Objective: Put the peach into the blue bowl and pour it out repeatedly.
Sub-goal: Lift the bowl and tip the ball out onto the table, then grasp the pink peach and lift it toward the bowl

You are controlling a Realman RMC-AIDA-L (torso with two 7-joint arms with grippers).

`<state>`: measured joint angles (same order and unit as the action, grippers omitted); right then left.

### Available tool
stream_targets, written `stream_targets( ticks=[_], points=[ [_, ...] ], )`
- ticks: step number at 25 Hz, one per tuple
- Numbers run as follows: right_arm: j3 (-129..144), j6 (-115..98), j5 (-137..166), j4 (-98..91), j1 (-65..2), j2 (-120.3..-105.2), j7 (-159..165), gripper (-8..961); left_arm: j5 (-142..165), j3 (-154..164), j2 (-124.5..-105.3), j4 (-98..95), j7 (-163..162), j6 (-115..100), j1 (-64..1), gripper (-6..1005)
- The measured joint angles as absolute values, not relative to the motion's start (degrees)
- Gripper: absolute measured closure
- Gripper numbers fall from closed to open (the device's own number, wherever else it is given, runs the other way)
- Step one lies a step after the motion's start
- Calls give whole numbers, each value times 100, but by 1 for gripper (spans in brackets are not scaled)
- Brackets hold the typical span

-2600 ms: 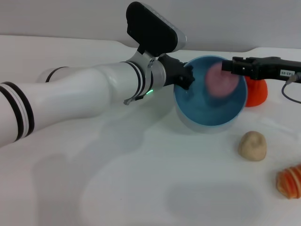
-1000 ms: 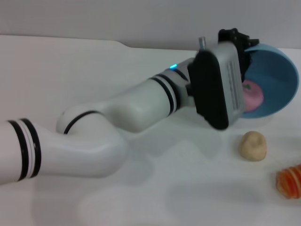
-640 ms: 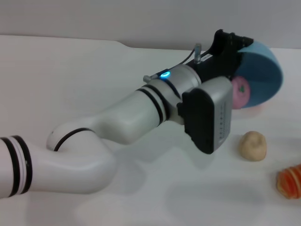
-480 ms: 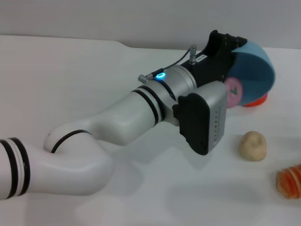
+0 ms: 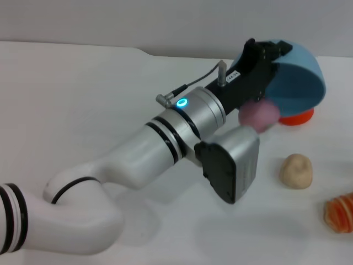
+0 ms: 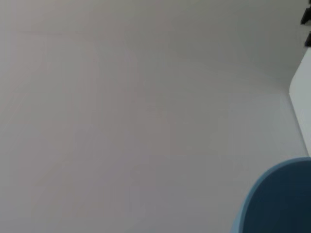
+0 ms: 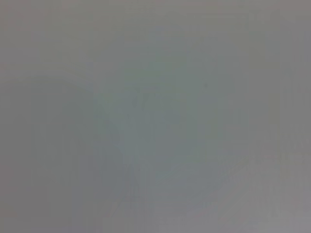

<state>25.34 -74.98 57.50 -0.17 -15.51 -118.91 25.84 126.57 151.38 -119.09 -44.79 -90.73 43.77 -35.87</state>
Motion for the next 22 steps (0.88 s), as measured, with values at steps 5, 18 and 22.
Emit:
stream_targets(
  ticks=[5, 18, 22],
  points=[
    [2531, -7460, 5747, -13, -1577, -11891, 2589, 270, 12633, 15182, -11909, -4497, -9111, 4439, -3518, 999],
    [2851, -7229, 7268, -1708, -1225, -11815, 7257, 272, 11483, 13719, -11882, -4578, -12710, 2894, -3608, 1000],
    [2828, -7070, 8671, -2917, -1187, -11759, 9135, 273, 11411, 13189, -11836, -4564, -13934, 2108, -3589, 1000]
  ],
)
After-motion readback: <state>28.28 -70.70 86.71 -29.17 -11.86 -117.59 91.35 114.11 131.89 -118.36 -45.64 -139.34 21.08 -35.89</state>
